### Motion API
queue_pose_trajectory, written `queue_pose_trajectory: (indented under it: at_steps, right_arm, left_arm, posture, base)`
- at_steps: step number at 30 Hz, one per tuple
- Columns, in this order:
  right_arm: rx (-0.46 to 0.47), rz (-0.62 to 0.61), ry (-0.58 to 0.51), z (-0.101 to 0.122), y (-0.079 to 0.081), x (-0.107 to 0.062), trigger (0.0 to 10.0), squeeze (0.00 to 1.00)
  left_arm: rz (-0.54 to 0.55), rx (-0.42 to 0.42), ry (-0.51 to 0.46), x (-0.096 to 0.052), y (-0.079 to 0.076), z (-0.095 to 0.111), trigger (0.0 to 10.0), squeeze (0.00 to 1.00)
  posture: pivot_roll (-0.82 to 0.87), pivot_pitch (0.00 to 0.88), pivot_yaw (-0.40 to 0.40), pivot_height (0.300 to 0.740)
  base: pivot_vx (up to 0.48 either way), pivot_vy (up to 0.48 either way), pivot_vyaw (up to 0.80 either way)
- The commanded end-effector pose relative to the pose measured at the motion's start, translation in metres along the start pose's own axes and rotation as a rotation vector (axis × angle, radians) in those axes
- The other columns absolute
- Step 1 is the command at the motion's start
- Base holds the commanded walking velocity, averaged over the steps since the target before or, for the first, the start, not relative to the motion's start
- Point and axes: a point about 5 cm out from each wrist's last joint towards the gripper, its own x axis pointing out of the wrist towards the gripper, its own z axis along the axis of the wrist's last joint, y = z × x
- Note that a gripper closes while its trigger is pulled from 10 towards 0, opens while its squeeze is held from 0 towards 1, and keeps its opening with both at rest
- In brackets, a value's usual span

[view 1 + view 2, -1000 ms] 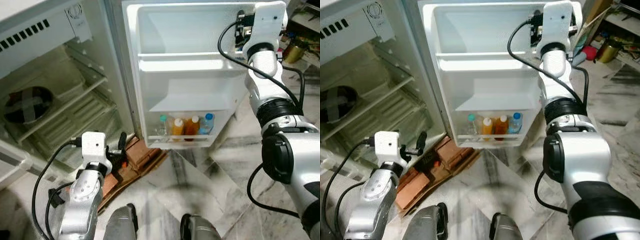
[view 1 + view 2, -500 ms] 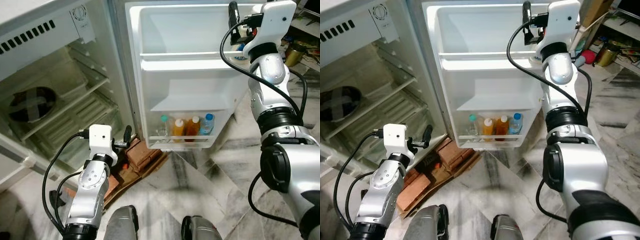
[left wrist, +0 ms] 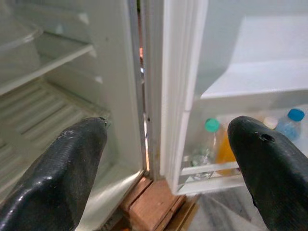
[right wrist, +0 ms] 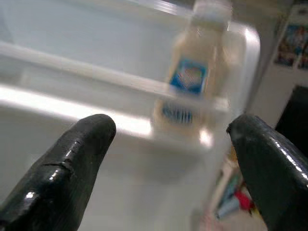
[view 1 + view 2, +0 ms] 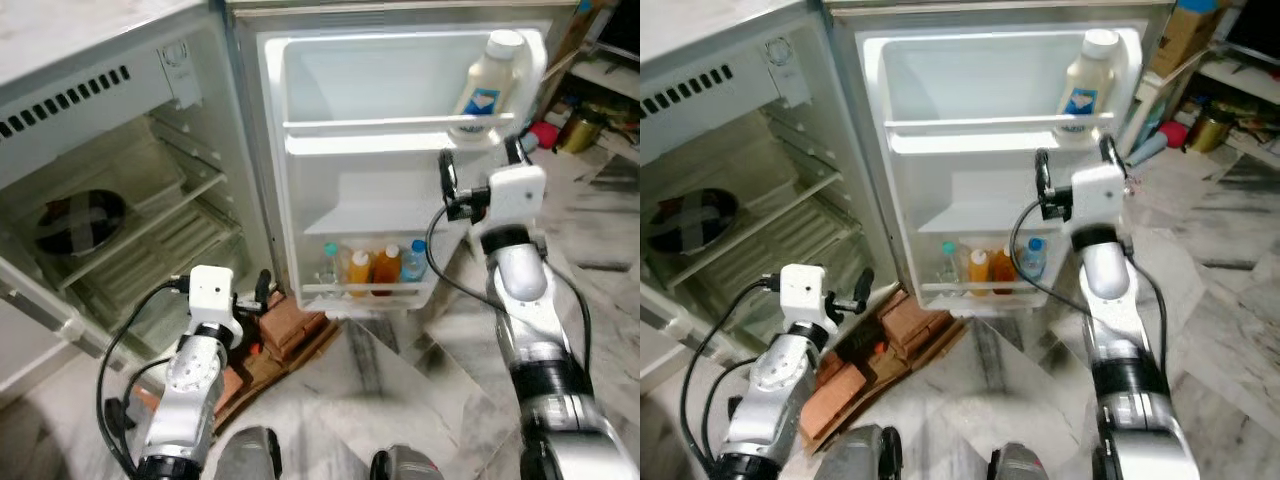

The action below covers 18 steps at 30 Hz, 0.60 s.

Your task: Restocking fridge

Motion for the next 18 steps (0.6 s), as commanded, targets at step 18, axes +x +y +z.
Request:
queue_pose_trajectory:
  at_steps: [18]
  right_arm:
    - [0.117, 0.116, 0.43, -0.06, 0.043, -0.065, 10.0, 0.0]
  left_arm:
    - [-0.021, 0.014, -0.011, 0.008, -0.005, -0.002, 10.0, 0.0]
  posture:
    - [0.0, 0.0, 0.039, 0.74]
  base:
    - [0.0, -0.318, 0.0]
